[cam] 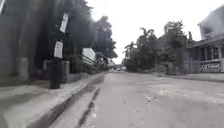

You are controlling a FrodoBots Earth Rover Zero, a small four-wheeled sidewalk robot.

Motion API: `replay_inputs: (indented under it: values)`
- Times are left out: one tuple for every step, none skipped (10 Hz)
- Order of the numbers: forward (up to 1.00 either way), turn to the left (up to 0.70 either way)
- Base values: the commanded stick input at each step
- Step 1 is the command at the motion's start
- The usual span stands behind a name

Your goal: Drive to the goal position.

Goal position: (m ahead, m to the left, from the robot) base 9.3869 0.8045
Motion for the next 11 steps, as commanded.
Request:
replay_inputs:
  values:
    - [0.7, 0.0]
    - [0.7, 0.0]
    - [0.7, -0.07]
    - [0.7, -0.18]
    - [0.7, -0.28]
    - [0.7, -0.34]
    - [0.7, -0.1]
    - [0.7, -0.02]
    - [0.7, 0.0]
    - [0.7, 0.0]
    - [0.7, 0.0]
